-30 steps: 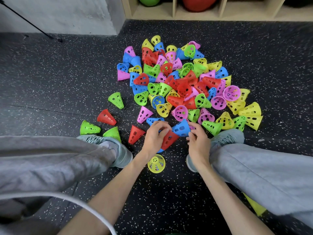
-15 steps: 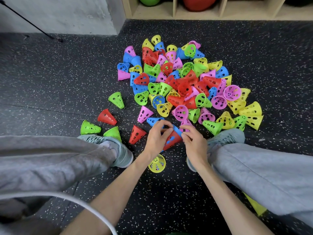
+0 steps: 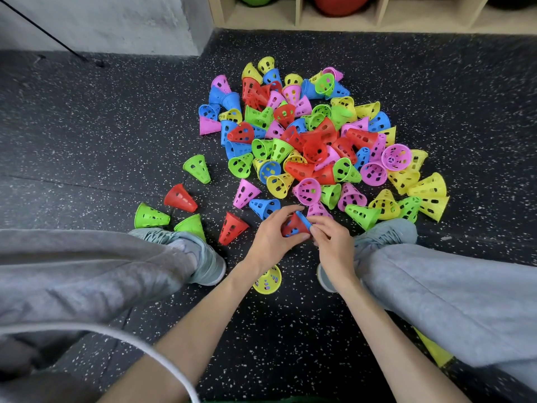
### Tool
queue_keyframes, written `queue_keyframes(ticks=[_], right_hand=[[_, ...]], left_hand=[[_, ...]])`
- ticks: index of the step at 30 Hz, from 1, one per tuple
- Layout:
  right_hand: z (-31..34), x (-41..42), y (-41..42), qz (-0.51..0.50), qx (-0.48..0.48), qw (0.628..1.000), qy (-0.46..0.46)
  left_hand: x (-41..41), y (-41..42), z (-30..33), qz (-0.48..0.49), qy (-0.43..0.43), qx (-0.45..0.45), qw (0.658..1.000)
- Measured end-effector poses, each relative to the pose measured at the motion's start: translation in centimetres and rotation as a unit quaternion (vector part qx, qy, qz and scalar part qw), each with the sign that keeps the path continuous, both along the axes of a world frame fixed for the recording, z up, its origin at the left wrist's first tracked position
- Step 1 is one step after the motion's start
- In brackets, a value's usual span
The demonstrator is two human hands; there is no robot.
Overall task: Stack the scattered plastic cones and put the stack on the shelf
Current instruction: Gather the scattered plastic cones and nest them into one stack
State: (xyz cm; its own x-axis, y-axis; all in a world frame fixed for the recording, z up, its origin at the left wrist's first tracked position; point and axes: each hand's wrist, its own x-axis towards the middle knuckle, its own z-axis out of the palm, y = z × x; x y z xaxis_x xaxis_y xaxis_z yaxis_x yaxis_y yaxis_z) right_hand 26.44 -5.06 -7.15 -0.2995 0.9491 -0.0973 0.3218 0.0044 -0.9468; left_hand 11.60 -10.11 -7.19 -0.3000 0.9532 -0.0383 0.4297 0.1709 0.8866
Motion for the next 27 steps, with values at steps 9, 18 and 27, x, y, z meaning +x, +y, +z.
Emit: queue_keyframes(ticks=[9, 18, 27], right_hand=[[0.1, 0.2, 0.8, 0.022, -0.028, 0.999, -0.012], [-0.4, 0.5, 3.8, 0.049, -0.134, 0.99, -0.018], [-1.4, -0.1, 5.3, 0.054, -0.206, 0.977, 0.005]], left_hand=[[0.0, -0.2, -0.1, 0.033, 0.017, -0.013, 0.999], [-0.3, -0.4, -0.6, 0.058, 0.019, -0.015, 0.998], [-0.4, -0.1, -1.2, 0.073, 0.005, -0.02, 0.997]])
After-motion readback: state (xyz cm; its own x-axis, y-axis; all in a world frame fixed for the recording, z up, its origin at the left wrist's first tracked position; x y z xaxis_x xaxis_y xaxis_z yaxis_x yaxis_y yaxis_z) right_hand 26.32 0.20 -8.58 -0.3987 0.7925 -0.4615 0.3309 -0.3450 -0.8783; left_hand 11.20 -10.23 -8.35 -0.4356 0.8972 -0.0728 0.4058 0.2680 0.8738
